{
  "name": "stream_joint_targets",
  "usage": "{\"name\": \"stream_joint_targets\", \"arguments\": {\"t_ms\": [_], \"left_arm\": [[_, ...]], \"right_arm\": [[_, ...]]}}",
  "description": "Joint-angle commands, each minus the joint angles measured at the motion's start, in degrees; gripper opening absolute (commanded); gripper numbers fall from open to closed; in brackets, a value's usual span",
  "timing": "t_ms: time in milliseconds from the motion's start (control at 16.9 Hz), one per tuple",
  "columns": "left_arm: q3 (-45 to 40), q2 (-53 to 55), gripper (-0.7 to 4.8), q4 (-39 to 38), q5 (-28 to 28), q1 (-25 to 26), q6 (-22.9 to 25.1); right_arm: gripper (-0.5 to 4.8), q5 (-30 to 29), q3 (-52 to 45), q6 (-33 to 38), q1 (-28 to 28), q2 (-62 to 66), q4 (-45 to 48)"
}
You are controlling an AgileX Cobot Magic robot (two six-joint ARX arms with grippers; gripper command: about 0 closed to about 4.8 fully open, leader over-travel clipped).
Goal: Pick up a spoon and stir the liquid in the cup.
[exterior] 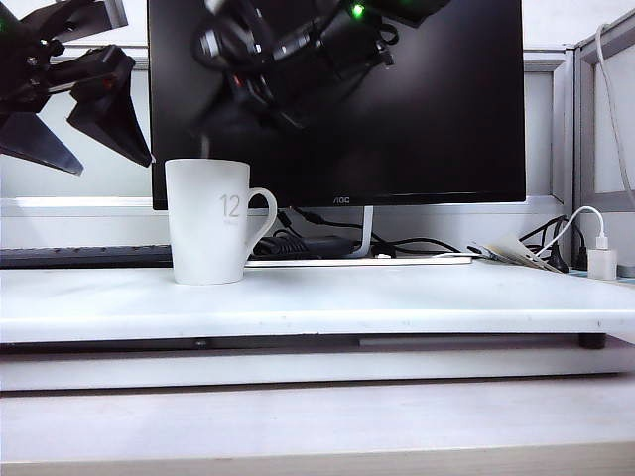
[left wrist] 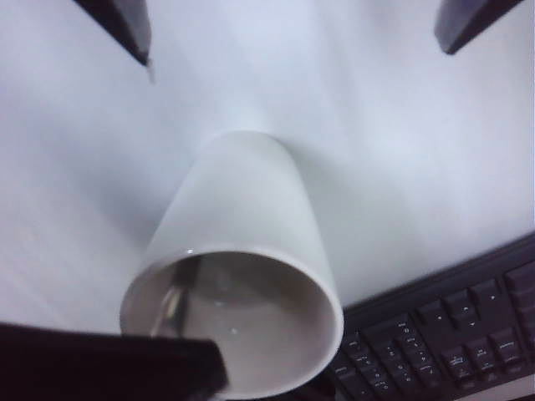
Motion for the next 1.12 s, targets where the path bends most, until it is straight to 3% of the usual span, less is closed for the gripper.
{"name": "stream_joint_targets", "arguments": {"t_ms": [59,295,413,531,709,945,1122], "left_arm": [[0.2,-0.1,4.79,0.3,0.0,0.1,0.2],[0.2,-0.1,4.79,0.3,-0.2,0.1,0.2],[0.2,-0.1,4.79,0.3,-0.2,0.1,0.2],[0.2,-0.1,4.79,0.3,-0.2,0.1,0.2],[0.2,-0.1,4.79,0.3,-0.2,0.1,0.2],[0.2,-0.1,4.79,0.3,-0.2,0.1,0.2],[0.2,-0.1,4.79,0.3,-0.2,0.1,0.2]], "right_arm": [[-0.06,8.2,0.2,-0.1,0.1,-0.6,0.7],[-0.06,5.2,0.2,-0.1,0.2,-0.6,10.6],[-0.06,-0.9,0.2,0.0,0.1,-0.6,9.7],[-0.06,-2.7,0.2,0.0,0.1,-0.6,5.4],[-0.06,-0.3,0.2,-0.1,-0.1,-0.6,-3.0],[-0.06,12.0,0.2,-0.1,-0.2,-0.6,1.7],[-0.06,8.2,0.2,-0.1,-0.2,-0.6,9.2]]}}
